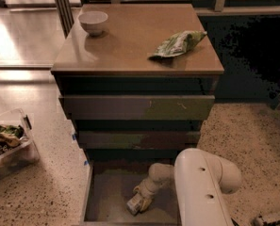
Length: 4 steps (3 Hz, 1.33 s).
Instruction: Pick blue plastic bottle from bottom drawer and place on counter
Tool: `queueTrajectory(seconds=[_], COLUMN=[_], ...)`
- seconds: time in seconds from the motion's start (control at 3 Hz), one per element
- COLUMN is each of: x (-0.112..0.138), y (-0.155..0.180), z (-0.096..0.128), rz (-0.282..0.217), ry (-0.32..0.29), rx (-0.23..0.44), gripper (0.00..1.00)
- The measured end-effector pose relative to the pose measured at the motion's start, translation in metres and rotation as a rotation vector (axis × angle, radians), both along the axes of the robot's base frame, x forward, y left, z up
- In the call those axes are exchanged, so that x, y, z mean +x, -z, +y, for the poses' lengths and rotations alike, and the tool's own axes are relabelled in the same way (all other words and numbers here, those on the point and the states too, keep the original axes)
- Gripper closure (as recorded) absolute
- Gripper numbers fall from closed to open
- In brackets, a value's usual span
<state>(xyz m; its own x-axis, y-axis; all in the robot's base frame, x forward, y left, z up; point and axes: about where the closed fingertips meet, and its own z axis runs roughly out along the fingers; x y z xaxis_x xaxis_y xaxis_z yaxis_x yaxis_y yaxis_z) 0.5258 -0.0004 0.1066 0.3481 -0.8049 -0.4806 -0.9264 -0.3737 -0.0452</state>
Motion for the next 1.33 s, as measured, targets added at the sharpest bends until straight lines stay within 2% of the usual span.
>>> queueTrajectory(seconds=[0.33, 1.0, 1.33], x=[0.0, 0.0, 0.001], y=[0.0, -0.003, -0.027], z=[0.0, 0.0, 0.006], rz=[0.0, 0.0, -0.016], ry=[0.0, 0.0, -0.057], rx=[0.0, 0.0, -0.01], gripper=[1.0, 1.0, 1.0])
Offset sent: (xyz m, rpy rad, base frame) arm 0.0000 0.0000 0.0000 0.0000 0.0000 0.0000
